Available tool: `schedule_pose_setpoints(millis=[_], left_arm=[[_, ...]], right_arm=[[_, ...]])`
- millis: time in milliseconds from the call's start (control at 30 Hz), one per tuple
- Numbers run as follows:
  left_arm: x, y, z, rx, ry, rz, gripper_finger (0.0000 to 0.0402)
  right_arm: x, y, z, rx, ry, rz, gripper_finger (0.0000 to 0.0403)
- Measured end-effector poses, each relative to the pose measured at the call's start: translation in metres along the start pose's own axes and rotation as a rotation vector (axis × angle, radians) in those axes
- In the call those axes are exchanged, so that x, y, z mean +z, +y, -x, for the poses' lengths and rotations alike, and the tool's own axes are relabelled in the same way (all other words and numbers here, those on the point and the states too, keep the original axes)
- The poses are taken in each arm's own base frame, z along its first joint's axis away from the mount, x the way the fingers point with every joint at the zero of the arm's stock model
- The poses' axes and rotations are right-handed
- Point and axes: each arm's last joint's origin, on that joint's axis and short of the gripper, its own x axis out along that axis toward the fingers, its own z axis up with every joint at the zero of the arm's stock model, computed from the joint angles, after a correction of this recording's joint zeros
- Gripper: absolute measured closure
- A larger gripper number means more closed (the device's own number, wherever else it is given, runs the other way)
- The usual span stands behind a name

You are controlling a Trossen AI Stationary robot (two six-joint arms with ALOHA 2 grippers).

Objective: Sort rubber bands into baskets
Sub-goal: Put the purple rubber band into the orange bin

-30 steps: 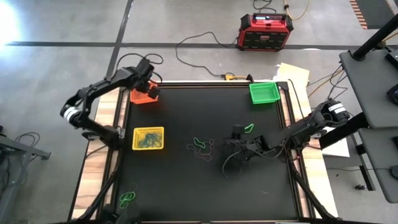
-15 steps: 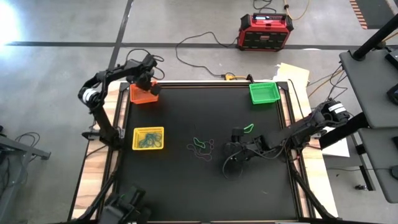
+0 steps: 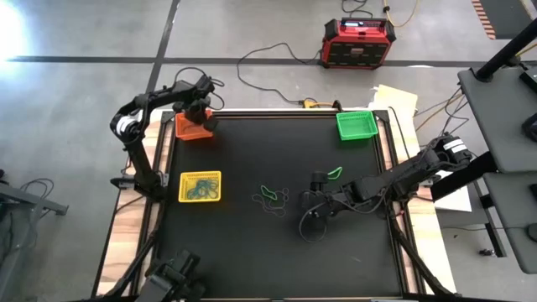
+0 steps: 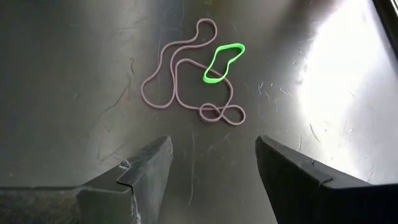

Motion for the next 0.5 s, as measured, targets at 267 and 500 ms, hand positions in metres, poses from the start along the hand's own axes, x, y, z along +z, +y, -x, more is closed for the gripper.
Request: schedule_pose_setpoints(millis=[267,500], left_arm=[[-0.009,-0.006,0.024,-0.003,-0.024,-0.036,0.0287],[-0.036,-0.032,0.092,-0.123,-0.195,-0.153,0.0251]], right_arm=[[-0.003,0.001,0.001,0.000,0.026,-0.050,0.0177],[-0.003,0.001,0.001,0.000,0.025,-0.041,0.0177]])
